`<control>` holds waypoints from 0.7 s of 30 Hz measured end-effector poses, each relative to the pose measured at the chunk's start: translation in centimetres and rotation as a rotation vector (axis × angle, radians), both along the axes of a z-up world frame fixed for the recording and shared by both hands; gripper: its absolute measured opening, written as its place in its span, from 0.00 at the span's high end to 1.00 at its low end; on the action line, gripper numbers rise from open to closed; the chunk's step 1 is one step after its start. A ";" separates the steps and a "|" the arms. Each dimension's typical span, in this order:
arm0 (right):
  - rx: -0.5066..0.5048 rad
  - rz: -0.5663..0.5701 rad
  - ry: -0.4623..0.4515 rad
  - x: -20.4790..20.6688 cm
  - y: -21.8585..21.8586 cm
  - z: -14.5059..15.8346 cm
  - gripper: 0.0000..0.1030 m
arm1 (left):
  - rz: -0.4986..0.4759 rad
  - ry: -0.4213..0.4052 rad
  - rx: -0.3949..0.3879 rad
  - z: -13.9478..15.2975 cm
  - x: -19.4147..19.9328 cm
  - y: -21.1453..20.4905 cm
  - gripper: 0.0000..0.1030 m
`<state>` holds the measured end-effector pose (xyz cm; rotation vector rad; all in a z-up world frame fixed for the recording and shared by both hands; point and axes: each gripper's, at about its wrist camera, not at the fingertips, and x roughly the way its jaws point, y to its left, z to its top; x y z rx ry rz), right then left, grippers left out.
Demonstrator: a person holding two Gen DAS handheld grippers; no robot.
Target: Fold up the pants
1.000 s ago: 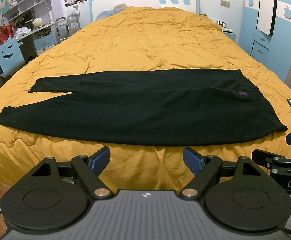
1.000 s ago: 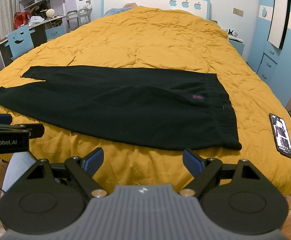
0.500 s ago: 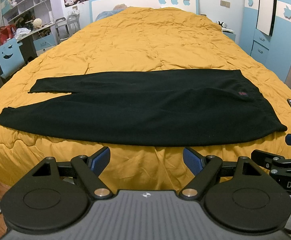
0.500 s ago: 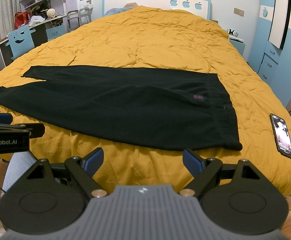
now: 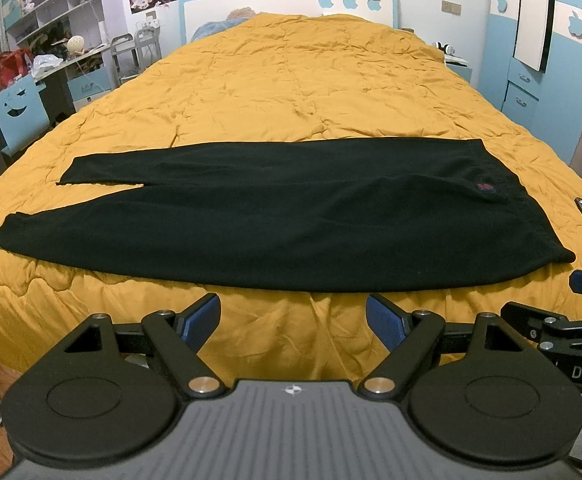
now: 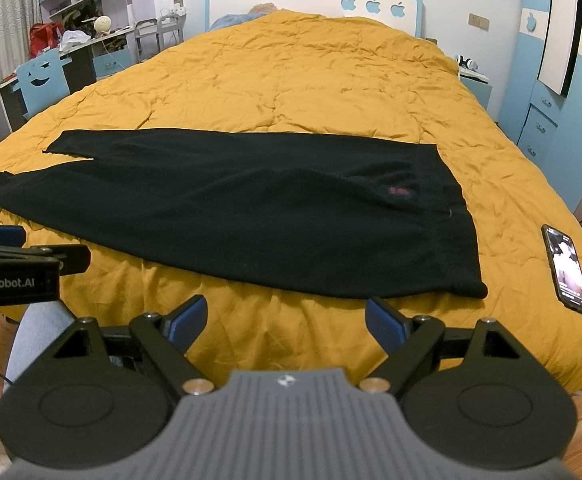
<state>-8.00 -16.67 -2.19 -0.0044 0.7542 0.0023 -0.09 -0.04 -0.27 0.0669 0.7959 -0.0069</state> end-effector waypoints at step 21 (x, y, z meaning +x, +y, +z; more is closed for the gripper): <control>0.005 0.014 0.007 0.2 0.0 -0.1 0.20 | 0.002 0.003 -0.002 0.0 -0.1 0.2 0.06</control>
